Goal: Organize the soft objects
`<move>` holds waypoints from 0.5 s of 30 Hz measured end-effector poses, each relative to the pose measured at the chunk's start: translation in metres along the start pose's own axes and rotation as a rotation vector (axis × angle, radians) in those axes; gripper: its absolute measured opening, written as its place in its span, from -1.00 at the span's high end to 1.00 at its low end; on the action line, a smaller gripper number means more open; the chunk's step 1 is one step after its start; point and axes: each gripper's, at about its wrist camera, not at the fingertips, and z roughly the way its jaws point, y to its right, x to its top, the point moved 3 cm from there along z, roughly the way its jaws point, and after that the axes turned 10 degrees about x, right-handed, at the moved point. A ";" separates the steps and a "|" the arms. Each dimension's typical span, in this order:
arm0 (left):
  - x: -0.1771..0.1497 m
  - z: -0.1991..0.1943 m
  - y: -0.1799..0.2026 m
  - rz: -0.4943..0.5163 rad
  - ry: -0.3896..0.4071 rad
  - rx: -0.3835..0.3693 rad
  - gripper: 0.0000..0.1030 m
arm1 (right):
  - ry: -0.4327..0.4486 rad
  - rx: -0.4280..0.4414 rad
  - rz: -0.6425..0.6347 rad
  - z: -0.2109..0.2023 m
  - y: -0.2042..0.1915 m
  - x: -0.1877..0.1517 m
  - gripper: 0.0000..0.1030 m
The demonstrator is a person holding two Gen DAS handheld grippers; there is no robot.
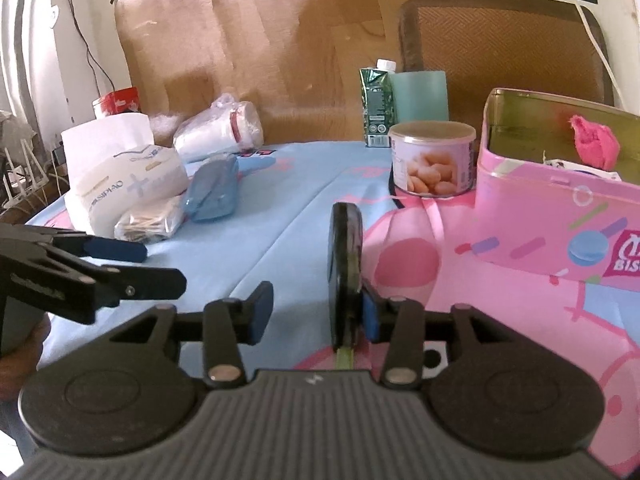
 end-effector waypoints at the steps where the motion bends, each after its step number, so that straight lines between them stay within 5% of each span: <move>1: 0.002 0.000 0.002 -0.021 -0.008 -0.018 -0.99 | 0.003 -0.009 0.004 -0.001 0.001 -0.001 0.51; 7: 0.013 0.002 0.011 -0.171 -0.058 -0.128 -0.99 | 0.008 0.002 0.021 -0.010 0.001 -0.007 0.70; 15: 0.015 0.006 0.067 -0.033 -0.063 -0.167 -0.97 | 0.023 0.039 -0.007 -0.025 -0.012 -0.018 0.70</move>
